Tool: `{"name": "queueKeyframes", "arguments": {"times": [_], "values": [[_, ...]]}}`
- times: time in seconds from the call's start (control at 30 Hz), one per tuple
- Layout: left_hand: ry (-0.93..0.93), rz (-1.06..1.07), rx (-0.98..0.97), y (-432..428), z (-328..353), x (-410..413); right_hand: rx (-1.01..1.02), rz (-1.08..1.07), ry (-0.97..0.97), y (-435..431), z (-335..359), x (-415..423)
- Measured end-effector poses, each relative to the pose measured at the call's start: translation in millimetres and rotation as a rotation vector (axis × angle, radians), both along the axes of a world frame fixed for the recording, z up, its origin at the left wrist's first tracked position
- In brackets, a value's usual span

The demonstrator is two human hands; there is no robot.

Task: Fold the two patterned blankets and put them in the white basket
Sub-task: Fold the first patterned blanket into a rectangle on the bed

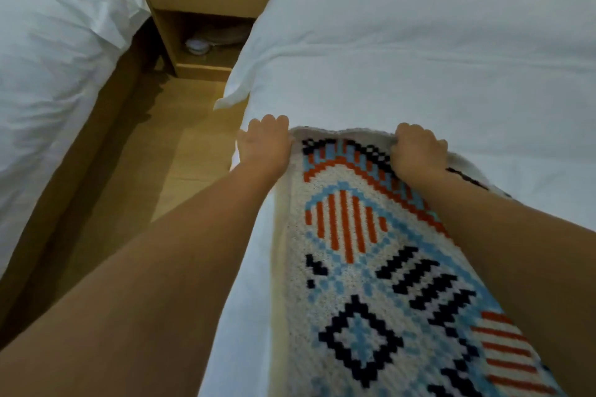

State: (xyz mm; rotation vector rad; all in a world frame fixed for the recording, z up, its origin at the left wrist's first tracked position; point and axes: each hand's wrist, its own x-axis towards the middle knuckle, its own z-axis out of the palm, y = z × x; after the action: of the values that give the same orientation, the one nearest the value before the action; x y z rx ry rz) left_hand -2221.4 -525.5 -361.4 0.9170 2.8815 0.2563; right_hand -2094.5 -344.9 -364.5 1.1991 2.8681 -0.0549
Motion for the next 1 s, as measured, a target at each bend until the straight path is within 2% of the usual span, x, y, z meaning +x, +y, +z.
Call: {"name": "queueKeyframes", "arguments": {"times": [0.17, 0.3, 0.43, 0.63, 0.8, 1.0], "values": [[0.009, 0.033, 0.017, 22.7, -48.8, 0.1, 0.052, 0.005, 0.012, 7.5, -49.5, -6.2], [-0.073, -0.081, 0.014, 29.7, -81.4, 10.2, 0.101, -0.020, -0.053, 11.6, -72.9, -8.5], [-0.074, -0.063, -0.055, 27.4, -98.2, 15.7, 0.160, -0.029, -0.131, 11.4, -85.6, -7.9], [-0.047, -0.078, -0.061, 22.3, -81.1, 40.0, 0.151, 0.058, -0.137, -6.0, -76.5, 17.8], [-0.151, -0.174, -0.015, 5.0, -56.2, 92.9, 0.009, 0.215, -0.154, -43.3, -62.5, 57.6], [-0.150, -0.200, -0.013, -30.9, -11.2, 166.1, -0.086, 0.306, -0.152, -81.7, -21.4, 124.0]]}}
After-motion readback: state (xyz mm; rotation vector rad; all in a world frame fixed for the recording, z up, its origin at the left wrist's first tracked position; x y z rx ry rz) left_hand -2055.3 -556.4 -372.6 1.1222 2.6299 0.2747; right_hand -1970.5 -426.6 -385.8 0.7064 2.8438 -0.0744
